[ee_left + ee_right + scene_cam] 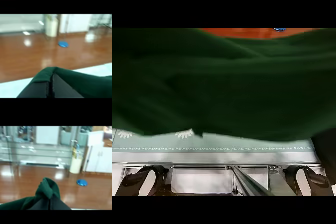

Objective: Fold the shirts.

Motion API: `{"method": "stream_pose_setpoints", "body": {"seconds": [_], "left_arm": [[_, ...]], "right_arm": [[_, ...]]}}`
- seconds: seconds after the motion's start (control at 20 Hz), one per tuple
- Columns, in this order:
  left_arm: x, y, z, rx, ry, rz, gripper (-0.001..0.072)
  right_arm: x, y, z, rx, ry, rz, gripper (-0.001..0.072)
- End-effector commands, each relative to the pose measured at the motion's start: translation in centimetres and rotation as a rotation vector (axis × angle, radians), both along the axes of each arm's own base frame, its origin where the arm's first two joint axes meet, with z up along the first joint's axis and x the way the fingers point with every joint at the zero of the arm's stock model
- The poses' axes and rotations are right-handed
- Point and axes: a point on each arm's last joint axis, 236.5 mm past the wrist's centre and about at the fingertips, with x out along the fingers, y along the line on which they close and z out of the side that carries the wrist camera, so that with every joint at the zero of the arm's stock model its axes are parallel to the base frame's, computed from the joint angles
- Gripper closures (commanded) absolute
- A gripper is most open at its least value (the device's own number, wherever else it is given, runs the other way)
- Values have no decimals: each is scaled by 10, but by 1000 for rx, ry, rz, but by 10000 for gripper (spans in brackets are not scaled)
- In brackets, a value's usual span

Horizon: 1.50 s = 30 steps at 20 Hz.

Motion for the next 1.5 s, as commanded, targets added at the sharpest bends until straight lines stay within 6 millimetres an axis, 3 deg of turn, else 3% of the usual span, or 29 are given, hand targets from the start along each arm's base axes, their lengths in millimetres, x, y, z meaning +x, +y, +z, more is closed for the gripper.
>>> {"method": "stream_pose_setpoints", "body": {"seconds": [0.0, 0.15, 0.25, 0.35, 0.6, 0.75, 0.85, 0.95, 1.0, 1.05, 1.15, 1.3, 1.45], "left_arm": [[-37, 54, -15, 16, 39, 181, 690], [-29, 62, -40, 2, 141, 200, 689], [0, 63, -75, -13, 264, 223, 689], [44, 65, -123, -19, 424, 257, 689], [192, 47, -230, 5, 629, 243, 689], [279, 41, -279, -3, 621, 251, 689], [323, 41, -321, -61, 661, 285, 689], [351, 41, -375, -109, 765, 323, 689], [358, 39, -393, -107, 792, 322, 689], [372, 36, -426, -114, 853, 323, 689], [389, 28, -461, -213, 934, 322, 689], [413, 30, -484, -344, 975, 317, 689], [429, 40, -498, -454, 1000, 313, 689]], "right_arm": [[-13, -9, -25, 28, 75, -44, 685], [9, -5, -68, 86, 213, 4, 685], [34, 1, -106, 123, 321, 69, 685], [67, 7, -149, 173, 446, 143, 685], [170, -8, -239, 252, 669, 250, 685], [242, -22, -309, 379, 780, 275, 685], [286, -30, -355, 459, 820, 289, 685], [330, -32, -400, 575, 847, 287, 685], [343, -29, -415, 609, 861, 294, 685], [365, -24, -441, 646, 888, 305, 685], [392, -12, -467, 676, 918, 313, 685], [429, 6, -485, 672, 914, 330, 685], [444, 11, -493, 647, 910, 336, 685]]}}
